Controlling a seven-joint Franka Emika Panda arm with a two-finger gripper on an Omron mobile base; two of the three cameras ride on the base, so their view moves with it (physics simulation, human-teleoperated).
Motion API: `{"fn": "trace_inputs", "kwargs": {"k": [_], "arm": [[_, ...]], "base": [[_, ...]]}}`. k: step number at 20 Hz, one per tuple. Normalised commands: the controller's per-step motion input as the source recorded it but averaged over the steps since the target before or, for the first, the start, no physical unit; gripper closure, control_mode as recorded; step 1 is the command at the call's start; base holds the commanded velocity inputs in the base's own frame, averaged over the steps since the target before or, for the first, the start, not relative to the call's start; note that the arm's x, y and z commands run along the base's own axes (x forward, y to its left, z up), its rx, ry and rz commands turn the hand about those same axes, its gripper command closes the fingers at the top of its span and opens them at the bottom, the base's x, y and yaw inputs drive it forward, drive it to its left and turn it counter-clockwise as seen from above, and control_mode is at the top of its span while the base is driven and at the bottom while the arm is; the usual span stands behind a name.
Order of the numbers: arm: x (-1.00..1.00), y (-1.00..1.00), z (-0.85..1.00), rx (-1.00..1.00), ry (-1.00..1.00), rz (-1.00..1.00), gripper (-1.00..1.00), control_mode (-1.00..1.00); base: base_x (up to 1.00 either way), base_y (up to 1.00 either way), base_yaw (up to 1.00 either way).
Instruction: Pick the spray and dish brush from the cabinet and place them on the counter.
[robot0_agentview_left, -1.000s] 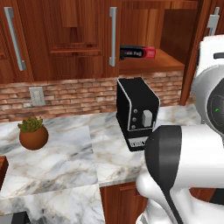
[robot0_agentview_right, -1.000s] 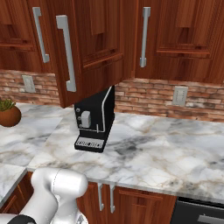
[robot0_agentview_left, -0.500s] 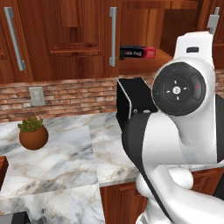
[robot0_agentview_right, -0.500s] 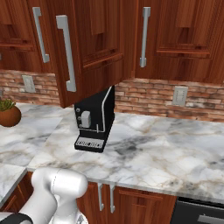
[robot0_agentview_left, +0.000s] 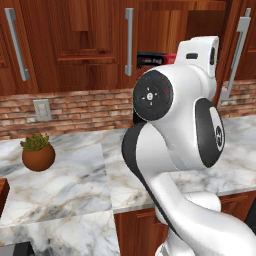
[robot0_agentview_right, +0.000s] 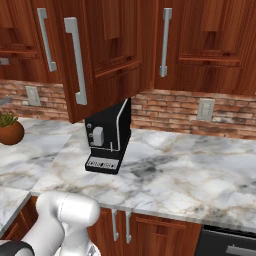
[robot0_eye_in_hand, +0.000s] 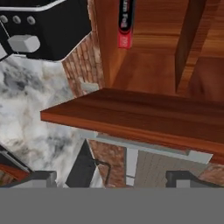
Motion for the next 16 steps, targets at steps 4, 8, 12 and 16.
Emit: {"fn": "trace_inputs", "kwargs": {"k": [4,8,12,16], "arm": [[0.34,0.00,-0.03,0.00,-0.03,-0.13,-1.00,-1.00],[0.37,0.00,-0.05,0.00,-0.03,-0.10,-1.00,-1.00],[0.39,0.00,-0.06,0.00,-0.05,-0.05,-1.00,-1.00],[0.34,0.00,-0.11,0.03,-0.07,0.00,-1.00,-1.00]], "base": [[0.00,0.00,0.00],[0.00,0.00,0.00],[0.00,0.00,0.00],[0.00,0.00,0.00]]}}
